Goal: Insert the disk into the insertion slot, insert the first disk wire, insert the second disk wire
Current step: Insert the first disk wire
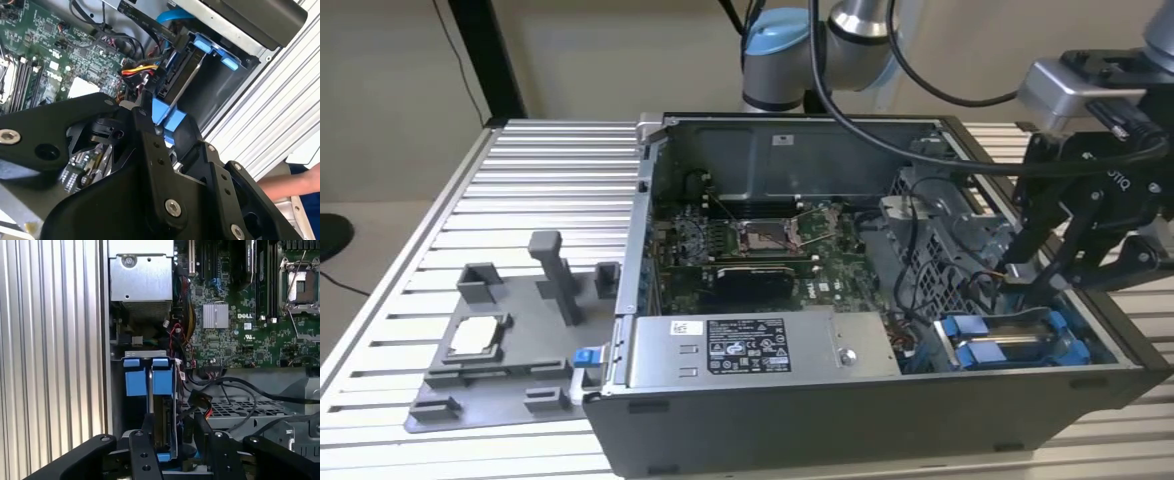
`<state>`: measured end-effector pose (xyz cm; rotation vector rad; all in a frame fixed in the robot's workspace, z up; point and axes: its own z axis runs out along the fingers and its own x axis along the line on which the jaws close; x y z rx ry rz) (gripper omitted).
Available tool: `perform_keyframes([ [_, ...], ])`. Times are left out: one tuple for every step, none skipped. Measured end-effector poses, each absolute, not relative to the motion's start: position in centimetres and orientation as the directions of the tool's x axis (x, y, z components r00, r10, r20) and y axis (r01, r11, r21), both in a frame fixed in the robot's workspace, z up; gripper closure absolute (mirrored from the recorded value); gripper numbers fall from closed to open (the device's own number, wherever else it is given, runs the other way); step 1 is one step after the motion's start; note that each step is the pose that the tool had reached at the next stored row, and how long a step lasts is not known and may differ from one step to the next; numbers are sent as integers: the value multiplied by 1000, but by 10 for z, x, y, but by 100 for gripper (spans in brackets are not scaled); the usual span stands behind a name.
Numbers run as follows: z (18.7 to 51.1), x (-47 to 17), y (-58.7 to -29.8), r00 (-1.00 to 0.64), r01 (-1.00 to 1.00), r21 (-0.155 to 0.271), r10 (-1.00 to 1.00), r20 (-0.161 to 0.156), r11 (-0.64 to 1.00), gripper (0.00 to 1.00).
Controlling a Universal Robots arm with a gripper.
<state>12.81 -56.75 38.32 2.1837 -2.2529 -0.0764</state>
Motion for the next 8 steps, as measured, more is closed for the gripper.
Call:
perform_keyframes([
  [382,128,-567,-32,-999,37,-999,-33,30,0],
  [381,129,-566,-31,-999,36,-999,-35,30,0],
  [380,129,-565,-31,-999,36,-999,-37,30,0],
  [380,130,-565,-31,-999,36,-999,-39,29,0],
  [379,130,-564,-30,-999,35,-999,-41,29,0],
  [378,130,-563,-30,-999,34,-999,-43,29,0],
  [377,131,-563,-30,-999,33,-999,-45,28,0],
  [376,131,-562,-29,-999,32,-998,-47,28,0],
])
